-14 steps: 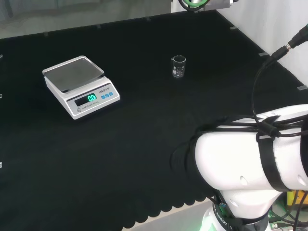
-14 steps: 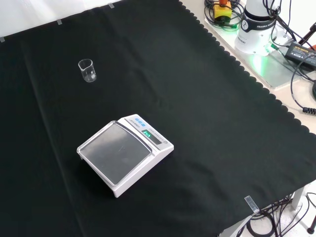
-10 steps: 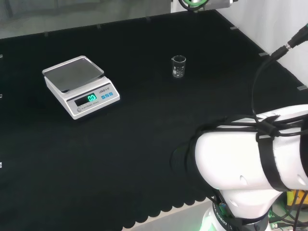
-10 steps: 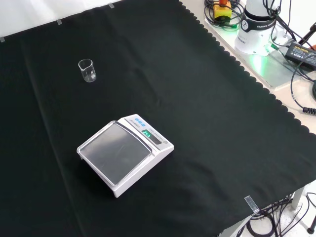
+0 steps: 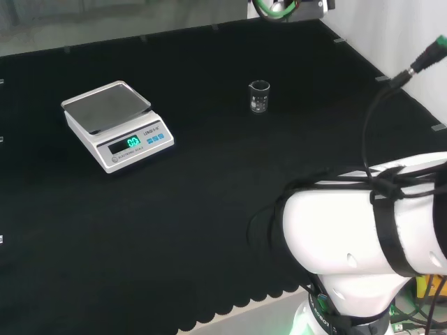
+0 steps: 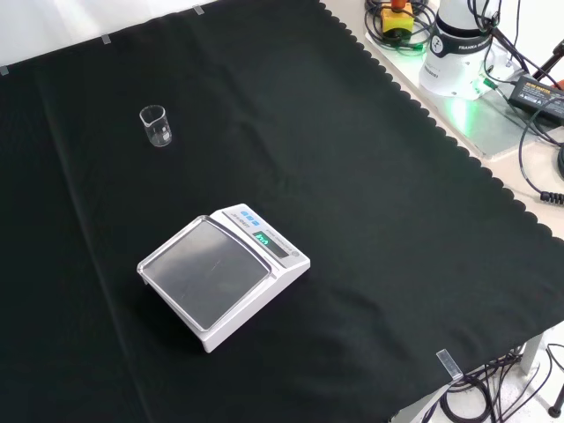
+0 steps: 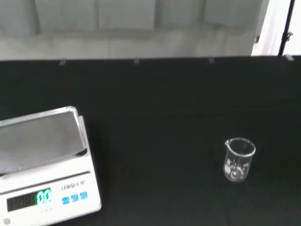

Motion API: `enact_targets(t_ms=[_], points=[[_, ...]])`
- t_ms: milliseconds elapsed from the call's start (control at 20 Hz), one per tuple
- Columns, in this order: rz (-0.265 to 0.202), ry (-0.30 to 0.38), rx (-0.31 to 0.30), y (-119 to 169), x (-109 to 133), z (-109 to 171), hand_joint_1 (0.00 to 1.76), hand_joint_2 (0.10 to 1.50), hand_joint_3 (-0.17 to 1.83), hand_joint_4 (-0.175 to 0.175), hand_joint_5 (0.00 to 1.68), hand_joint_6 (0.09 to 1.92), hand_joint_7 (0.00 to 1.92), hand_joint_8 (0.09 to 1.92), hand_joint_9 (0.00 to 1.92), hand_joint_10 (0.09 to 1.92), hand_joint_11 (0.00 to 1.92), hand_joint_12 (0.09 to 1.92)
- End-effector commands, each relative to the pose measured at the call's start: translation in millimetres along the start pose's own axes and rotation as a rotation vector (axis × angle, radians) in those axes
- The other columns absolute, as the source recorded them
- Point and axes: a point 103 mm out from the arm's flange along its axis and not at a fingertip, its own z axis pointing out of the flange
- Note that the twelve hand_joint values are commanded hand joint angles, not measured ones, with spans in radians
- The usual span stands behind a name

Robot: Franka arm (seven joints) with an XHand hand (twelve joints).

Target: Pick up the beaker.

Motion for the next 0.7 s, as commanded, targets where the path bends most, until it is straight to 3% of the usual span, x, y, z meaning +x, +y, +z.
enact_targets(t_ms=[50, 200, 350, 550, 600, 700], points=[[0.097, 0.067, -0.136, 32.1, -21.3, 59.0, 0.13, 0.97, 0.13, -0.024, 0.12, 0.09, 0.00, 0.61, 0.01, 0.81, 0.00, 1.52], [0.104, 0.081, -0.165, 64.6, -37.1, 92.1, 0.18, 0.96, 0.13, -0.033, 0.16, 0.09, 0.00, 0.65, 0.02, 0.83, 0.00, 1.53], [0.066, 0.059, -0.131, 97.8, -53.3, 115.5, 0.22, 0.96, 0.13, -0.039, 0.18, 0.09, 0.00, 0.68, 0.03, 0.84, 0.00, 1.54], [0.062, 0.087, -0.071, 138.6, -78.9, 139.1, 0.23, 0.96, 0.13, -0.042, 0.19, 0.09, 0.00, 0.70, 0.03, 0.84, 0.01, 1.54], [0.035, 0.128, -0.073, 152.5, -86.2, 149.9, 0.24, 0.96, 0.13, -0.042, 0.19, 0.09, 0.00, 0.70, 0.03, 0.84, 0.01, 1.54], [0.066, 0.110, -0.039, 170.6, -110.2, 169.0, 0.24, 0.96, 0.13, -0.043, 0.19, 0.09, 0.00, 0.71, 0.03, 0.84, 0.01, 1.54]])
